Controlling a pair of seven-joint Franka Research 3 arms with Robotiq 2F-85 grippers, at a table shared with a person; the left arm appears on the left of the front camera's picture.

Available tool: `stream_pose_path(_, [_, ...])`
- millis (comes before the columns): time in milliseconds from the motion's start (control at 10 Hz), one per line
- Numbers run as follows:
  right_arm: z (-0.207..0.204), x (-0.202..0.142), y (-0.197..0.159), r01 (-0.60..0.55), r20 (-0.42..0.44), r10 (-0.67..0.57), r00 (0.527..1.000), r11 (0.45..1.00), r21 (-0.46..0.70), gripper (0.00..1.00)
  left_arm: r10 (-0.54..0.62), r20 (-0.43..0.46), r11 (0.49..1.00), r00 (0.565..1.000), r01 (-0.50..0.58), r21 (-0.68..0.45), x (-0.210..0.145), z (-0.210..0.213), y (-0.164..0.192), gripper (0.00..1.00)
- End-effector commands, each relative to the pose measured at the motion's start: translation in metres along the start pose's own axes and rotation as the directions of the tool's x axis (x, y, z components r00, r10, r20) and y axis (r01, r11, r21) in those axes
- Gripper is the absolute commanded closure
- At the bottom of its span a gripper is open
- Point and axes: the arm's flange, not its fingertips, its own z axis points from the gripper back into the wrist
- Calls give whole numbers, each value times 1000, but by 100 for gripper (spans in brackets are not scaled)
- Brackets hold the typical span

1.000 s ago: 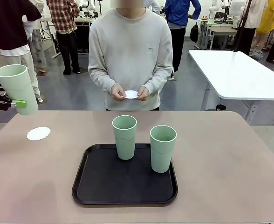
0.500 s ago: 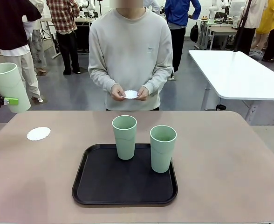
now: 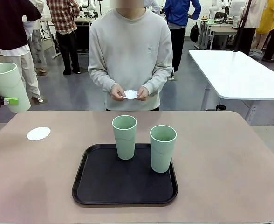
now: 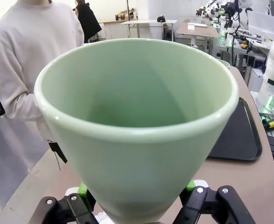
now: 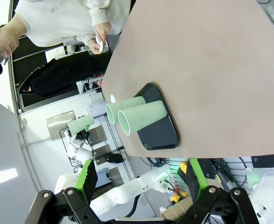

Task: Place coasters on the table and set cups on them.
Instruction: Pick up one Reusable plastic cup and place it on a coaster set by the human.

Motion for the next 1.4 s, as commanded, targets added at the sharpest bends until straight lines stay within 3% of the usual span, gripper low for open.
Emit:
stream_pose_path(0, [0, -1, -1, -5, -3, 5, 1000, 1000, 17, 0, 0, 0, 1000, 1000, 0, 0, 0, 0, 0, 17])
stream_pose_path(200, [0, -1, -1, -5, -3, 5, 1000, 1000, 17, 0, -7, 34, 998, 999, 9, -65, -10, -5, 35, 17])
stream_pose_path(600, [0, -1, -1, -5, -3, 5, 1000, 1000, 17, 0, 12, -4, 999, 1000, -12, -41, -56, -16, 90, 17])
stream_pose_path(1300, [0, -1, -1, -5, -3, 5, 1000, 1000, 17, 0, 29, -42, 976, 999, -37, -214, -121, -41, 95, 17])
